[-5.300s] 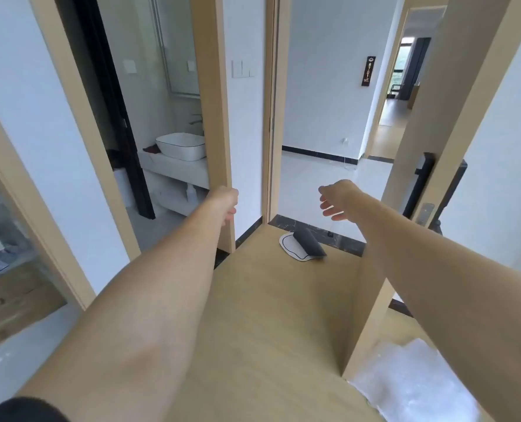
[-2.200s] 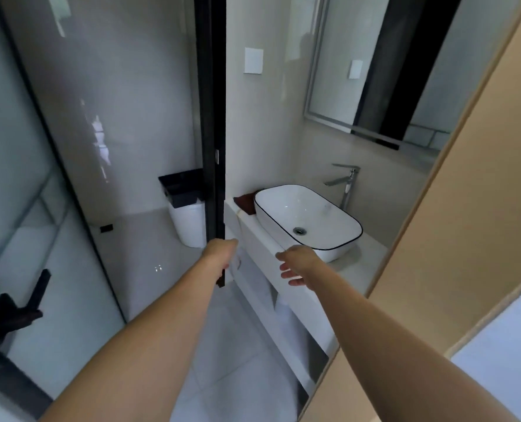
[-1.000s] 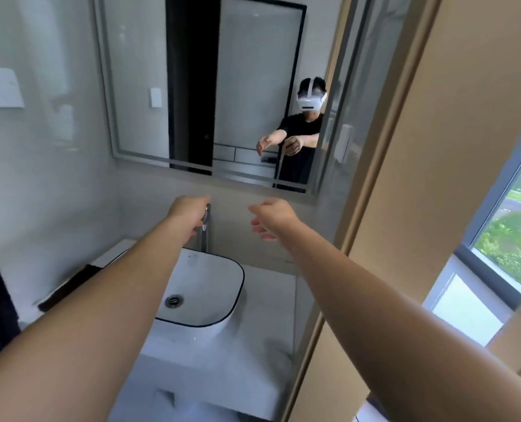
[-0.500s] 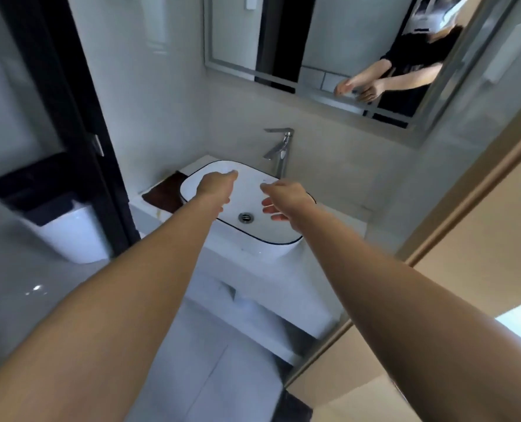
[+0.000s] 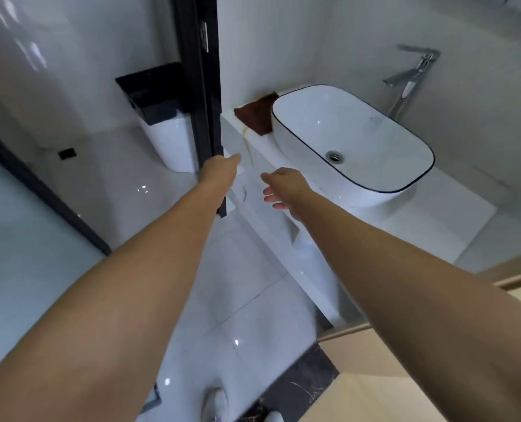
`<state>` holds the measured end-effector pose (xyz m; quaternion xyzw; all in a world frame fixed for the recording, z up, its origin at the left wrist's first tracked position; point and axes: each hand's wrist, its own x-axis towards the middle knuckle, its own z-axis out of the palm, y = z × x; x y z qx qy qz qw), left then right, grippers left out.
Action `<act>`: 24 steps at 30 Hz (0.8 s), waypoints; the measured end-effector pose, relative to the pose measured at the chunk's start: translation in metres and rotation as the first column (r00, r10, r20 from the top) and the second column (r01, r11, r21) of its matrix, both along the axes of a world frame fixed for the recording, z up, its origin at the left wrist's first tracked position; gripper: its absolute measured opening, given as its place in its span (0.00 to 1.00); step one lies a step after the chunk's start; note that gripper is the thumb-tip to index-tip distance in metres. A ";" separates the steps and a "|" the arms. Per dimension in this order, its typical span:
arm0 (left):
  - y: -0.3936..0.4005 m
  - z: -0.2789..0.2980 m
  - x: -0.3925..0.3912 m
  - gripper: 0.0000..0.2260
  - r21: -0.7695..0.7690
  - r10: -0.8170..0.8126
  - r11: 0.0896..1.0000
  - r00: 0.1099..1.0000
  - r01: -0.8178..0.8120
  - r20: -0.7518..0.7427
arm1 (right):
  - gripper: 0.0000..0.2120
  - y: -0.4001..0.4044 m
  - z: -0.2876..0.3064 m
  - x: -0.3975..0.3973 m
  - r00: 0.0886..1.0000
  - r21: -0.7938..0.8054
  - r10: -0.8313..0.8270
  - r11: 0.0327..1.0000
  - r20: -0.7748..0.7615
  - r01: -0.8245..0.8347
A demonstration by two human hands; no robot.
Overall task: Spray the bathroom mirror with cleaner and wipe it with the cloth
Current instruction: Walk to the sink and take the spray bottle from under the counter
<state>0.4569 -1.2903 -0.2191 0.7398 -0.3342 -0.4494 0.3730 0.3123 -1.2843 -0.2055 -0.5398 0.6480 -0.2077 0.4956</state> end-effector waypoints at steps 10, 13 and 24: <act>0.016 -0.220 -0.022 0.17 0.016 -0.017 1.000 0.999 0.018 -0.046 | 0.17 0.003 -0.241 0.006 0.997 -0.049 -0.059 0.997 -0.043 0.057; 0.003 -0.290 -0.029 0.17 -0.018 -0.049 0.999 0.997 0.048 -0.062 | 0.15 -0.008 -0.308 -0.002 0.992 -0.092 -0.123 0.989 -0.034 0.119; -0.067 -0.468 -0.052 0.15 -0.239 -0.148 0.963 0.985 0.123 -0.088 | 0.16 -0.055 -0.470 -0.027 0.968 -0.292 -0.249 0.927 -0.010 0.236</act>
